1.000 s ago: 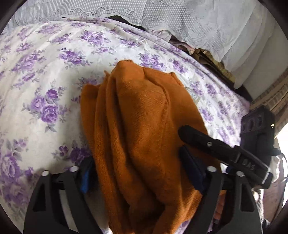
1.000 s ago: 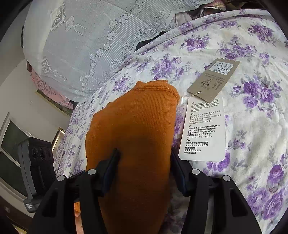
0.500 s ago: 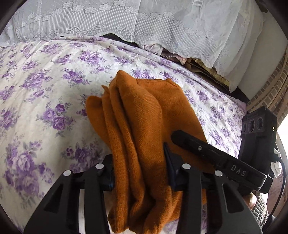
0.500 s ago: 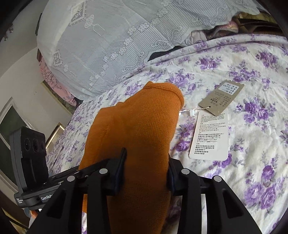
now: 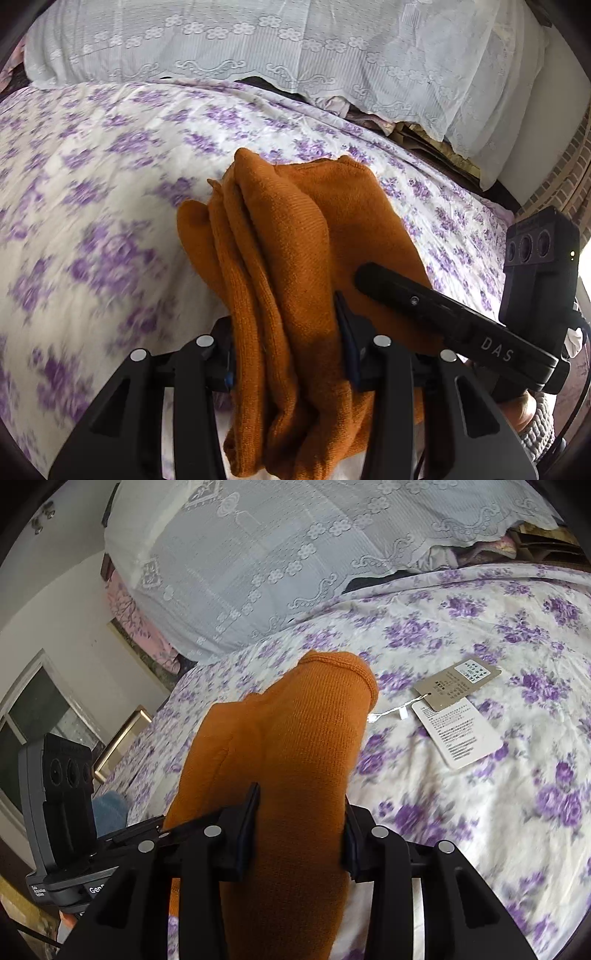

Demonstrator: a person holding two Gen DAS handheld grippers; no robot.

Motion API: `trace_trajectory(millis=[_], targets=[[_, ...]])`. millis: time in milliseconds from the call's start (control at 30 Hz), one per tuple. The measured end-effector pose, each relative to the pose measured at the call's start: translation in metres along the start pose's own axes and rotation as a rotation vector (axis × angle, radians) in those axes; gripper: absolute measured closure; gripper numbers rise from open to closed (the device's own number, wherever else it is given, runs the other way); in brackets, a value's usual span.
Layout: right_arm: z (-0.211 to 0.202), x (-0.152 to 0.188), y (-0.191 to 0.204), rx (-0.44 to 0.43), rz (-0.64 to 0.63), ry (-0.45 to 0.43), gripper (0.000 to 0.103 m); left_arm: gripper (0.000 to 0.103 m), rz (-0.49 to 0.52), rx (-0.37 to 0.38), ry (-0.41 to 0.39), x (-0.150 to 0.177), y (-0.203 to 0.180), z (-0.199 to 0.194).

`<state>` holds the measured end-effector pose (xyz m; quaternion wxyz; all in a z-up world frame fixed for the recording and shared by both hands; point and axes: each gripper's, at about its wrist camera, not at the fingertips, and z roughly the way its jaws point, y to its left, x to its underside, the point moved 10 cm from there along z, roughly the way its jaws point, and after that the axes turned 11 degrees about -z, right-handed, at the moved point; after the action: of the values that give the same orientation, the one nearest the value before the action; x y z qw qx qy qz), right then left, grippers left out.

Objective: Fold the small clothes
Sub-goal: 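Lift the folded cardigan bundle with the right gripper and carry it away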

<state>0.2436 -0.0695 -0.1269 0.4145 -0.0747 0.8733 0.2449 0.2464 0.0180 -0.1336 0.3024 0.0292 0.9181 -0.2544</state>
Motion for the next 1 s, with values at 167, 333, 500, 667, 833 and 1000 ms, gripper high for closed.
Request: trace_trajectory(millis=[167,333,500,667,833,1000], targets=[[-0.009,0.008,0.02,-0.026,-0.016,0.0,0.064,0.063,0.023,-0.048,-0.039,0.01,0.001,-0.021],[-0.017,0.013,0.045,-0.053,-0.042,-0.007,0.064,0.062,0.04,-0.102,-0.09,0.017,0.007,-0.049],[-0.027,0.018,0.072,-0.086,-0.059,-0.014,0.064,0.062,0.05,-0.166,-0.151,0.022,0.012,-0.079],[-0.036,0.025,0.089,-0.101,-0.067,-0.019,0.064,0.062,0.052,-0.191,-0.184,0.028,0.016,-0.097],[-0.042,0.029,0.098,-0.111,-0.064,-0.021,0.064,0.062,0.058,-0.205,-0.207,0.033,0.016,-0.109],[-0.049,0.03,0.107,-0.122,-0.07,-0.03,0.064,0.062,0.075,-0.221,-0.234,0.036,0.013,-0.12]])
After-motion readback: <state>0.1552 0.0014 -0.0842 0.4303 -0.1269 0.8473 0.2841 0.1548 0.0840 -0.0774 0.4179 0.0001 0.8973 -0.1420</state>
